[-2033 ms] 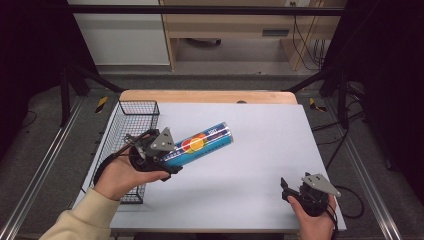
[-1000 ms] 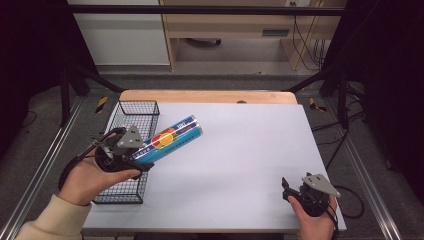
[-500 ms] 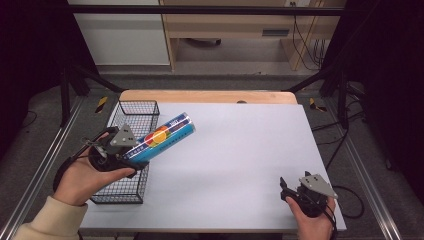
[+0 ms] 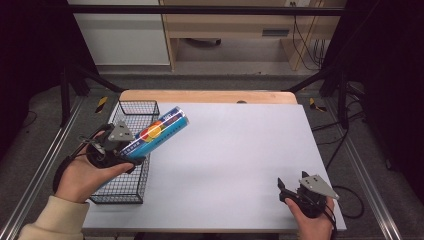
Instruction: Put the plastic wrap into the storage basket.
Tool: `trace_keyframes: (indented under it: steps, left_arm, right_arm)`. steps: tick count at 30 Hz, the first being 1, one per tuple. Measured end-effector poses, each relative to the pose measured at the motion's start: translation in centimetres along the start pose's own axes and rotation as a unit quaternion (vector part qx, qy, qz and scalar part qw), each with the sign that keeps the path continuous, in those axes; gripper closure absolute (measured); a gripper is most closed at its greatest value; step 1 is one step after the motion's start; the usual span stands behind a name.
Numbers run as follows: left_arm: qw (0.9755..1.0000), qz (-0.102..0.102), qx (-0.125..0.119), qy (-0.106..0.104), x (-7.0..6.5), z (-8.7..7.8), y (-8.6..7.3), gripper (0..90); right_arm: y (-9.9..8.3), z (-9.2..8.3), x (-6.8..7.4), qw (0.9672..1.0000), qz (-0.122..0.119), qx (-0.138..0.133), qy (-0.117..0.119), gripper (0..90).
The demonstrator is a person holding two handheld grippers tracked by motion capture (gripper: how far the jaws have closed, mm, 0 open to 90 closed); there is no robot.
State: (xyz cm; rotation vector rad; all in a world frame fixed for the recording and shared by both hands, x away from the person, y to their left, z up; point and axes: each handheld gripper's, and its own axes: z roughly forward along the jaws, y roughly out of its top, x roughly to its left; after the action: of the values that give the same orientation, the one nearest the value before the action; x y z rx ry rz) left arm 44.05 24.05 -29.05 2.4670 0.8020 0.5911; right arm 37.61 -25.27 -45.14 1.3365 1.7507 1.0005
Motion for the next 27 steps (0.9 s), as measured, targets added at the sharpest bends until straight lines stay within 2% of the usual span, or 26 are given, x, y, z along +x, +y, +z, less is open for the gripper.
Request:
trace_keyframes:
  steps: [3, 6, 9, 11, 12, 15, 17, 21, 24, 27]
  left_arm:
    - [0.9998, -0.016, 0.005, 0.010, -0.06, -0.04, -0.31, 32.1]
    - [0.9996, -0.023, 0.010, 0.017, -0.18, -0.07, -0.39, 32.1]
    - [0.9983, -0.041, 0.014, 0.038, -0.26, -0.34, -0.52, 32.1]
    - [0.9980, -0.045, 0.016, 0.042, -0.26, -0.47, -0.54, 32.1]
    - [0.9970, -0.057, 0.016, 0.050, -0.28, -0.67, -0.64, 32.1]
    - [0.9965, -0.064, 0.015, 0.051, -0.16, -0.79, -0.77, 32.1]
    - [0.9957, -0.067, 0.023, 0.060, -0.10, -0.65, -0.82, 32.1]
    - [0.9951, -0.075, 0.027, 0.058, -0.02, -0.35, -0.88, 32.1]
    - [0.9932, -0.080, 0.044, 0.072, -0.14, -0.07, -0.83, 32.1]
    - [0.9910, -0.096, 0.053, 0.078, 0.10, 0.06, -1.00, 32.1]
  right_arm:
    - [0.12, -0.13, 0.04, 1.0000, -0.002, -0.002, -0.001, 18.9]
    - [0.30, -0.17, 0.30, 1.0000, -0.008, -0.001, 0.000, 19.2]
    - [0.57, -0.20, 0.71, 0.9998, -0.018, -0.003, -0.002, 19.3]
    - [0.59, -0.20, 0.78, 0.9998, -0.020, -0.003, -0.004, 19.4]
    - [0.54, -0.19, 0.78, 0.9998, -0.021, -0.001, -0.005, 19.4]
    - [0.48, -0.20, 0.60, 0.9998, -0.019, -0.001, -0.008, 19.4]
    - [0.39, -0.11, 0.35, 0.9999, -0.012, 0.000, -0.009, 19.4]
    - [0.40, -0.06, 0.38, 0.9999, -0.012, 0.000, -0.009, 19.5]
    - [0.40, -0.15, 0.50, 0.9999, -0.013, 0.001, -0.009, 19.6]
    - [0.36, -0.19, 0.45, 0.9999, -0.012, 0.002, -0.010, 19.7]
